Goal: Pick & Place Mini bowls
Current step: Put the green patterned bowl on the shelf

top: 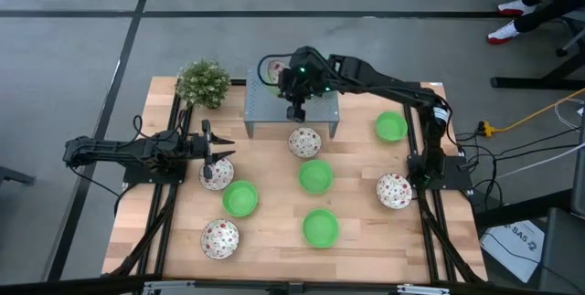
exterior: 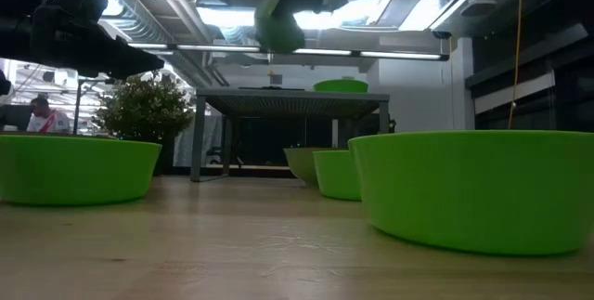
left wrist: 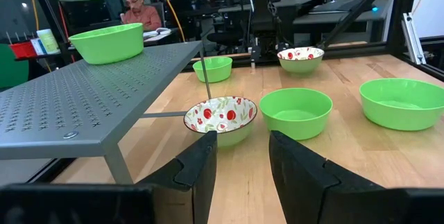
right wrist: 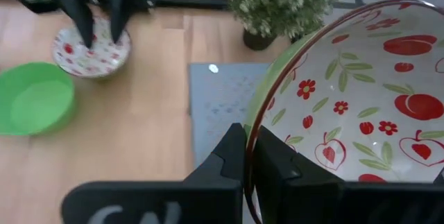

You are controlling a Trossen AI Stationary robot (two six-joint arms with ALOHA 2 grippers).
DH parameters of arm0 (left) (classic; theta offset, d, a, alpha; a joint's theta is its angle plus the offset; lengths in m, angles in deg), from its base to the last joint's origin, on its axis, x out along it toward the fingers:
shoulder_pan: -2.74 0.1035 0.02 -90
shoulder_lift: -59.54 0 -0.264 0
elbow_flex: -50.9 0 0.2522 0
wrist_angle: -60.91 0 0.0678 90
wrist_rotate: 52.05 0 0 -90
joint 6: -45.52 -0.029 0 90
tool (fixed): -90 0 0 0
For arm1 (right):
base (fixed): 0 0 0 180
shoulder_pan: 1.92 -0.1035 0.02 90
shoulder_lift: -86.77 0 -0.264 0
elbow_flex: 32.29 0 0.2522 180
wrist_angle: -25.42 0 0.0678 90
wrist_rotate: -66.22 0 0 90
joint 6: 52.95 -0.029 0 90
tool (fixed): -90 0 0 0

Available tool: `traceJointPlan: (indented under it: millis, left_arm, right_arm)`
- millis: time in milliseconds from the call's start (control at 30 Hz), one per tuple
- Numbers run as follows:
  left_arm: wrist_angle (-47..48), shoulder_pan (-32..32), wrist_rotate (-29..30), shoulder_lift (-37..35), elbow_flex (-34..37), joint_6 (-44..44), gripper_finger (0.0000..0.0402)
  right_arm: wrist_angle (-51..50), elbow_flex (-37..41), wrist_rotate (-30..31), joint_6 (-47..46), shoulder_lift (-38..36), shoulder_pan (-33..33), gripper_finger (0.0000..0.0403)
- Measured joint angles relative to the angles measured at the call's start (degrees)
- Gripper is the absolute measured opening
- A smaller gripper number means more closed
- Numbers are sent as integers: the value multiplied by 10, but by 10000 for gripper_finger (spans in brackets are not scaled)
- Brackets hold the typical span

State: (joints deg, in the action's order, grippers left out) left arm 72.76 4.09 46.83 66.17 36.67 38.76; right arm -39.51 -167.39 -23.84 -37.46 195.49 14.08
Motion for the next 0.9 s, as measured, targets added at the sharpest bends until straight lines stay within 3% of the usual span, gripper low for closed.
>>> traceJointPlan:
  millis: [400,567,900]
  left_arm:
    - [0,0,0,0,0,0,128]
    - [0,0,0,0,0,0,128]
    - [0,0,0,0,0,0,127]
  right_arm:
    - [-9,-51,-11,37,78,11,14]
    - [-26,-88,19,52,113,11,14]
    - [-64,-84,26,77,130,12,14]
